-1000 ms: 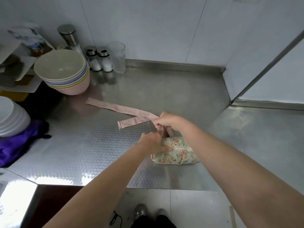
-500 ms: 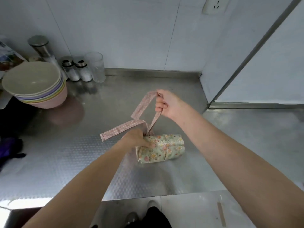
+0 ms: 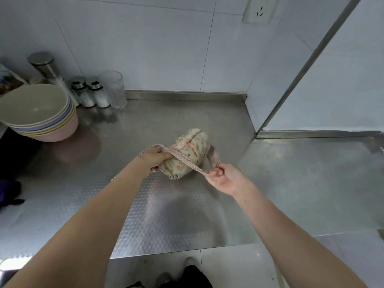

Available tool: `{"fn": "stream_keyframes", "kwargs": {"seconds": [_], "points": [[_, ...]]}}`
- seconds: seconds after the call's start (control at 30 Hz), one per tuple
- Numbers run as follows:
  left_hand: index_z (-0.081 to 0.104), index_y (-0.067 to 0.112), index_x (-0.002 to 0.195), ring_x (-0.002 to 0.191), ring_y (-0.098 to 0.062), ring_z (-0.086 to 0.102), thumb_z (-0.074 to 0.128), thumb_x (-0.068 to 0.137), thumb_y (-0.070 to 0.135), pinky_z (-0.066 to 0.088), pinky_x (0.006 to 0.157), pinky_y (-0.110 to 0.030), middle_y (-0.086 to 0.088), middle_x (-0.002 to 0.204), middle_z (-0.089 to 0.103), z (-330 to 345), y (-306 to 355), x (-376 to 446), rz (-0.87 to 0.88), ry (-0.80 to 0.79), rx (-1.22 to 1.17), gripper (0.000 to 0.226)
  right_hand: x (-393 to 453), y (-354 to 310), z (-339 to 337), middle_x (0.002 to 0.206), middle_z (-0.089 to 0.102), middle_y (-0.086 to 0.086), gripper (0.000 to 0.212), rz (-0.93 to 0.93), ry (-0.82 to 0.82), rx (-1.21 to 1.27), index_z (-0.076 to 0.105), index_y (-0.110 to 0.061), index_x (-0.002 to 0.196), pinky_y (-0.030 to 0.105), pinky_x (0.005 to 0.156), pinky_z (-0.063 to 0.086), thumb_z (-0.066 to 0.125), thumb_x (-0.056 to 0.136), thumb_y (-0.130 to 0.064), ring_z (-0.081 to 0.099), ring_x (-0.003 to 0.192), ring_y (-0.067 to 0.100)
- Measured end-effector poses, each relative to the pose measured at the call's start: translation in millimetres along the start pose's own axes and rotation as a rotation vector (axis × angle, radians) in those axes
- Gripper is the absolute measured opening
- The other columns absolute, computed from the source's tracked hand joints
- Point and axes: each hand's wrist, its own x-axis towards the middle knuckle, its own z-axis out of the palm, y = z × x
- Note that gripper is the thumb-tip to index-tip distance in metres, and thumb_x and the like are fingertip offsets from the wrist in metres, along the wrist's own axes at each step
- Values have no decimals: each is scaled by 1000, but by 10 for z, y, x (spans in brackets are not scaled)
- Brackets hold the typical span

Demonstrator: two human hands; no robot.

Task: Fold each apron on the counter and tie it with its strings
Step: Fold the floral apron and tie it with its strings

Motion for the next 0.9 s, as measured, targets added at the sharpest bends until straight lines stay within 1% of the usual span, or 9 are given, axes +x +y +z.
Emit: {"fn": "stream_keyframes", "kwargs": {"seconds": [0.1,0.2,0.27,0.37,0.47,0.53,0.63,0.73,0.9], "points": [[59,19,96,67,-11,53,59,90,24,44,61,-19,0,80,61,-89,109,-45,54,-81,-49,8,48,153,-106,34,35,3,33,89,-23,-50,44,-6,67,33,67,45,36,100,-8,47,43,14],[61,16,104,85,-14,64,55,91,19,49,89,-29,0,92,69,-245,202,-162,125,-218,-195,15,120,182,-155,62,55,8,31,163,-78,-255,49,-5,72,33,68,45,40,99,-13,52,69,18],[60,17,104,86,-10,66,51,91,18,52,86,-25,3,94,71,-380,321,-272,173,-301,-256,15,138,176,-172,72,52,7,27,219,-104,-401,52,-5,76,24,55,44,41,99,-17,49,64,17],[59,19,101,88,-7,63,54,89,7,52,81,-17,6,99,66,-485,525,-427,213,-446,113,17,16,-13,-70,58,55,7,32,237,-187,-388,53,-5,75,16,32,36,34,99,-15,49,36,11],[59,19,108,92,-7,60,62,86,7,49,87,-18,8,102,63,-330,579,-505,210,-577,488,25,-29,-409,157,69,65,7,36,14,-224,-766,63,-5,75,13,43,47,36,99,-10,59,41,4],[63,21,101,95,-11,60,66,83,8,48,92,-26,7,100,64,-213,544,-494,208,-619,553,22,-70,-509,347,72,68,-1,21,39,-350,-1183,63,-8,86,15,53,51,48,97,-19,63,51,3],[63,25,90,94,-12,60,70,81,14,46,84,-23,10,92,65,-123,525,-445,255,-622,779,15,-139,-483,483,77,68,-2,16,79,-429,-1379,62,-8,97,20,62,51,49,96,-19,64,66,7],[60,14,113,103,-19,59,68,82,24,43,83,-23,-1,112,64,-57,487,-402,303,-476,1034,34,-200,-313,533,107,64,9,26,-171,-382,-1498,57,-1,114,29,82,50,48,97,-20,61,103,24],[44,14,132,114,-24,54,66,81,31,44,93,-27,-4,127,55,50,385,-346,321,-359,1180,58,-244,-125,574,54,48,5,38,-720,-322,-1811,52,-8,60,24,47,29,55,94,-25,43,49,16]]}}
